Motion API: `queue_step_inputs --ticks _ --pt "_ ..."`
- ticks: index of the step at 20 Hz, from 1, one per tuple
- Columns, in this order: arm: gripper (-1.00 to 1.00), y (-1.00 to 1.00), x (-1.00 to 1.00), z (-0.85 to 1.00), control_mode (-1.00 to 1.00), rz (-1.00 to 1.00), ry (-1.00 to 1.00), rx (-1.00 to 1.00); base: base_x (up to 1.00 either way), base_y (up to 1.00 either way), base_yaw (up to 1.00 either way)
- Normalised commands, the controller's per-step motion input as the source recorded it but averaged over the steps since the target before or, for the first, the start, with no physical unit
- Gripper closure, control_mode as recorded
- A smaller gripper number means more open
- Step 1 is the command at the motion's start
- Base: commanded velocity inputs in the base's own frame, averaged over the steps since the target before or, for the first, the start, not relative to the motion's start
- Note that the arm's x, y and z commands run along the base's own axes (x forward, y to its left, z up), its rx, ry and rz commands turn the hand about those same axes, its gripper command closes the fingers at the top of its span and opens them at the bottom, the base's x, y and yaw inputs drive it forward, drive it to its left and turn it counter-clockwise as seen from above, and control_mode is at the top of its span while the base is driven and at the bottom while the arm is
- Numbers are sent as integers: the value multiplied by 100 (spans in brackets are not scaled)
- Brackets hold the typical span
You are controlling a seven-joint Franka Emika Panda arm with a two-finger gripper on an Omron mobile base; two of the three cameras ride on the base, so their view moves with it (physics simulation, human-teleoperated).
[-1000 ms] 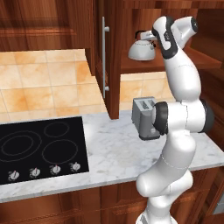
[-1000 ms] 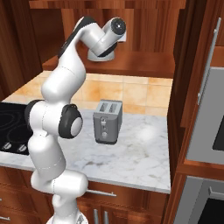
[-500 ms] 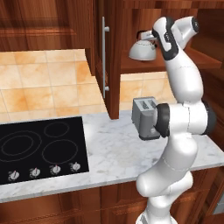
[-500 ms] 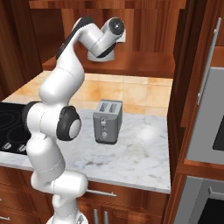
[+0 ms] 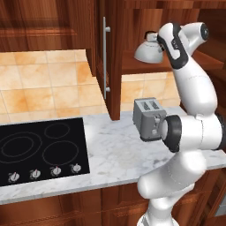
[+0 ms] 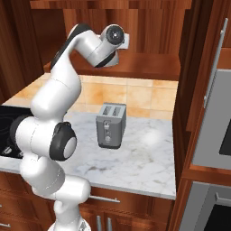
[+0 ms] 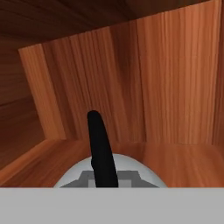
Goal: Open the cabinet, pick the kettle from the cabinet, and place it in the sink.
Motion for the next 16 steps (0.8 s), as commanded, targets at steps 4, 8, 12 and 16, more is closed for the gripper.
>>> queue_step_inputs --ticks 4,8,12,16 --pt "100 -15 -55 11 -100 -9 0 8 0 0 0" --pt "100 -18 -45 23 -100 -4 13 6 0 0 0" --pt "100 -19 -53 14 -100 0 2 1 0 0 0" --pt "100 -16 -58 13 -100 0 0 0 0 0 0"
